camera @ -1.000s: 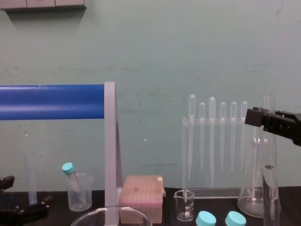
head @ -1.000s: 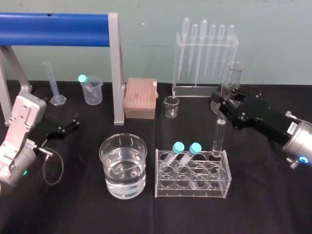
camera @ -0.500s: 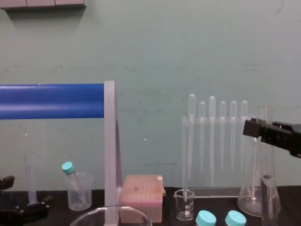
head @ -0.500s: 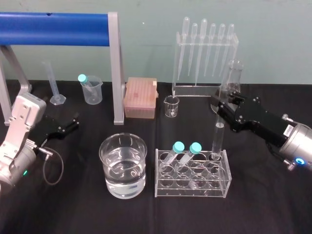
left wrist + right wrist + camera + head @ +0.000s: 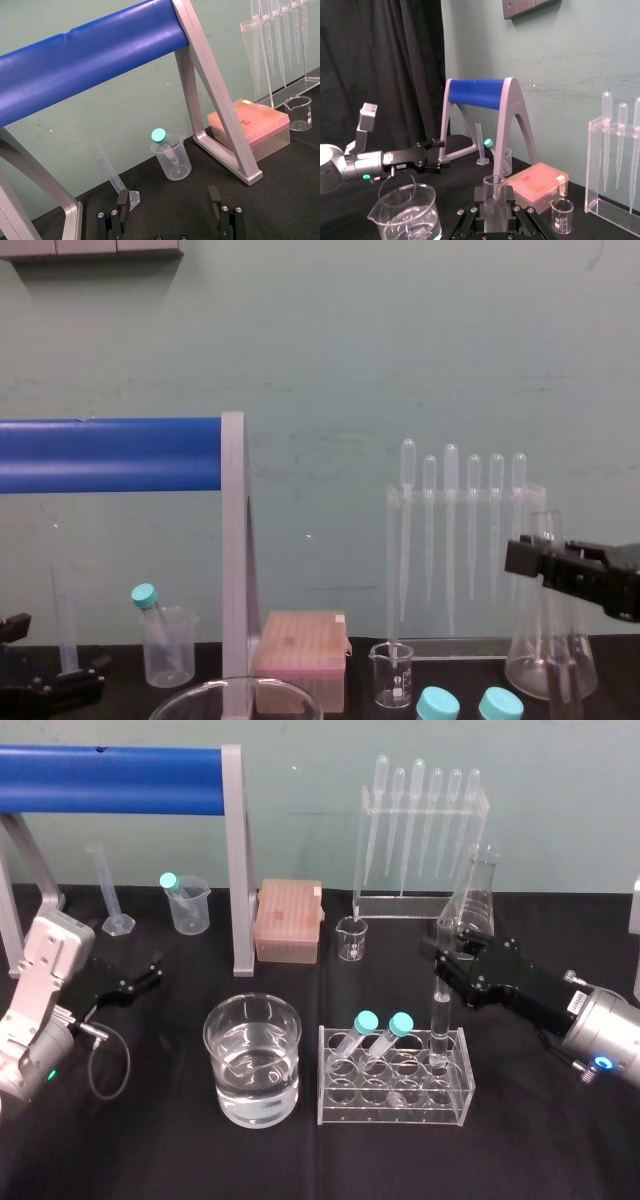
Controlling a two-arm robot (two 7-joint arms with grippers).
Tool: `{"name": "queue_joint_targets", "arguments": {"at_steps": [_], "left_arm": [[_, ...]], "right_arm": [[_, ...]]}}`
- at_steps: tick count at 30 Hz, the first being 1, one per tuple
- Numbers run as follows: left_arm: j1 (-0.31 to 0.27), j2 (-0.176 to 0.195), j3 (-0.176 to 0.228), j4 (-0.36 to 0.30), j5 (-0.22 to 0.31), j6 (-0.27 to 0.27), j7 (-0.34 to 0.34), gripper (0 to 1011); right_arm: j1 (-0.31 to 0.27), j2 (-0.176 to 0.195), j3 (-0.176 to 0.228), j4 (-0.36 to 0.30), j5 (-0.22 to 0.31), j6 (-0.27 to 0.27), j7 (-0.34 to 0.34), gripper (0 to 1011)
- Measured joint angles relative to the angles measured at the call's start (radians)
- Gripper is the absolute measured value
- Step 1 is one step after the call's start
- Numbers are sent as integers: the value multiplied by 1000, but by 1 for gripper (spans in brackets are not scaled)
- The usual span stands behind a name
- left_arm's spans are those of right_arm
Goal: Hold the test tube with one hand and immerse one end into the beaker, then return it to the test tube rack.
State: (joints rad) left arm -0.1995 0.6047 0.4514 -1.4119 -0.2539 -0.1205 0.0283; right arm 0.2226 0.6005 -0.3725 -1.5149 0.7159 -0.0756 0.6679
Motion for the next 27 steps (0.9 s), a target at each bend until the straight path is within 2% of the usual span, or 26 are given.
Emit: {"name": "queue_joint_targets", "arguments": {"at_steps": [12,27], "left_arm": [[0,0,0,0,0,0,0,1000],[0,0,0,0,0,0,0,1000]], "right_arm": [[2,-2,-7,42,-9,-5,5,225],[4,-3,-9,46,-12,-9,9,225]]}}
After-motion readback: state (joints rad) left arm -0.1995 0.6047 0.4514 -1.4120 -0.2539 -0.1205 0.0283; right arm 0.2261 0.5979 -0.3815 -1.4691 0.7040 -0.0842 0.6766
